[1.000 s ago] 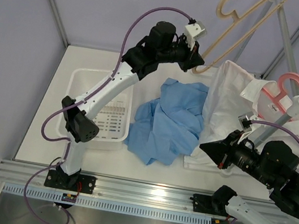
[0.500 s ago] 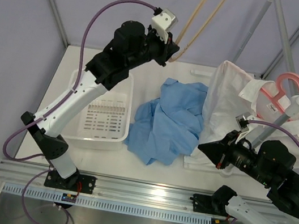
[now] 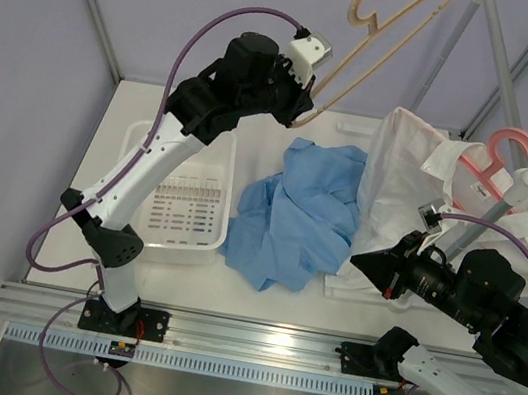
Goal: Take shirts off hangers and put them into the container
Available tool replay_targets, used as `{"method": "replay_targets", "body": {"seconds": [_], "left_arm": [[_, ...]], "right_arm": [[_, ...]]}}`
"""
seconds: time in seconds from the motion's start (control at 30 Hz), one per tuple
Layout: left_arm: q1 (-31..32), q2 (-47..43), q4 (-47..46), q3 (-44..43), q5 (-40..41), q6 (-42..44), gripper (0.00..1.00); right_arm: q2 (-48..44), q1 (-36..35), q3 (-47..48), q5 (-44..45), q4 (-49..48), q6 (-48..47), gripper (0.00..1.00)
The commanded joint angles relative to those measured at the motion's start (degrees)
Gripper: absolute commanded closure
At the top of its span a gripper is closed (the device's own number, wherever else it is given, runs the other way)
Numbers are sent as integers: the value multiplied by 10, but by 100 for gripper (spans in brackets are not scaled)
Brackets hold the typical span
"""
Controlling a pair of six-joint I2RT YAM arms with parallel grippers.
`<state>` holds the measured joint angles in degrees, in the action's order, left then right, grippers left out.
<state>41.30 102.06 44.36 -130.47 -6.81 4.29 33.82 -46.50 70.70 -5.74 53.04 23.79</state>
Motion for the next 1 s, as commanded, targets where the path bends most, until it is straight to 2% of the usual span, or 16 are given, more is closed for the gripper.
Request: {"method": "replay_targets", "body": {"seconds": [0.0,0.13,0.23,0.43,0.57,0.73,0.97], "left_arm": [[1,-12,20,2,5,17,100],[1,-12,41,-9,44,12,100],[2,-2,52,-22,-3,19,100],[14,67,129,-107,-56,51,100],[19,71,108,-95,-106,60,100],[29,99,104,-123,-121,74,100],[55,125,17,-121,-125,81,100]], "right_arm": [[5,-6,11,-16,-10,0,100],[6,-6,10,-19,-11,1,100],[5,-6,11,-19,-10,1,100],[4,-6,13,-20,-10,5,100],[5,-6,9,-20,-11,6,100],[2,-6,6,-20,-14,8,100],[-2,-6,-5,-7,-24,10,100]]}}
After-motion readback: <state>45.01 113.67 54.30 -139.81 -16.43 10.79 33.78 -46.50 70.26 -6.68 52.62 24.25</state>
